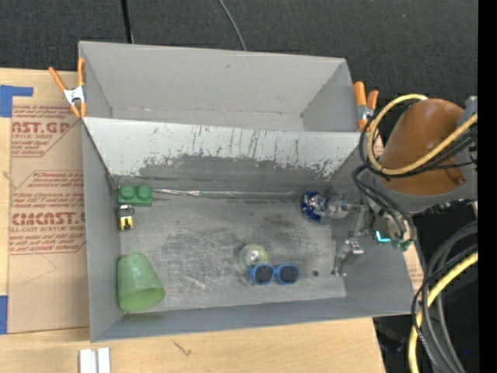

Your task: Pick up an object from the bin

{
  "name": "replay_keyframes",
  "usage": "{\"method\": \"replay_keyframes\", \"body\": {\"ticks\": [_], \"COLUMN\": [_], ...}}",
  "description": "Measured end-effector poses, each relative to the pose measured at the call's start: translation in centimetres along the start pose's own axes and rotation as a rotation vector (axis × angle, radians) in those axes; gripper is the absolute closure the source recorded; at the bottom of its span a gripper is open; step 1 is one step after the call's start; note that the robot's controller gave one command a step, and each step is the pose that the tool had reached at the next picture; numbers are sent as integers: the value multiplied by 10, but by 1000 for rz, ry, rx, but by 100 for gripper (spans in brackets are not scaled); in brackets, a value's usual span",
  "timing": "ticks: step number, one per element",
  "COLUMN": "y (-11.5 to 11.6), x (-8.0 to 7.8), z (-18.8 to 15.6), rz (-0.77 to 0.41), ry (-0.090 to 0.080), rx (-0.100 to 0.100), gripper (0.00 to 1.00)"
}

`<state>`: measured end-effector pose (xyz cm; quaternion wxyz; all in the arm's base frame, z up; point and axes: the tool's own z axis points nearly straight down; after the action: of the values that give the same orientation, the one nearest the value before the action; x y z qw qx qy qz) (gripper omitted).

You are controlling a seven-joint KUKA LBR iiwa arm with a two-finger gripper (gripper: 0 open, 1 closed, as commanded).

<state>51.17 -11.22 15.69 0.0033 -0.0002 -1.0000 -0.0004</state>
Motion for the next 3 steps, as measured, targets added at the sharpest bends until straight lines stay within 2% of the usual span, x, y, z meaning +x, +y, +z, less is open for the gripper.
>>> {"method": "replay_keyframes", "body": {"ticks": [1,2,3], "y": [42,32,86], "x": [17,20,26], "z": [85,86,82], "rz": [-170,23,-204], "ry": [-18,-13,-27], "rx": [4,-2,4], "gripper": [0,0,0]}}
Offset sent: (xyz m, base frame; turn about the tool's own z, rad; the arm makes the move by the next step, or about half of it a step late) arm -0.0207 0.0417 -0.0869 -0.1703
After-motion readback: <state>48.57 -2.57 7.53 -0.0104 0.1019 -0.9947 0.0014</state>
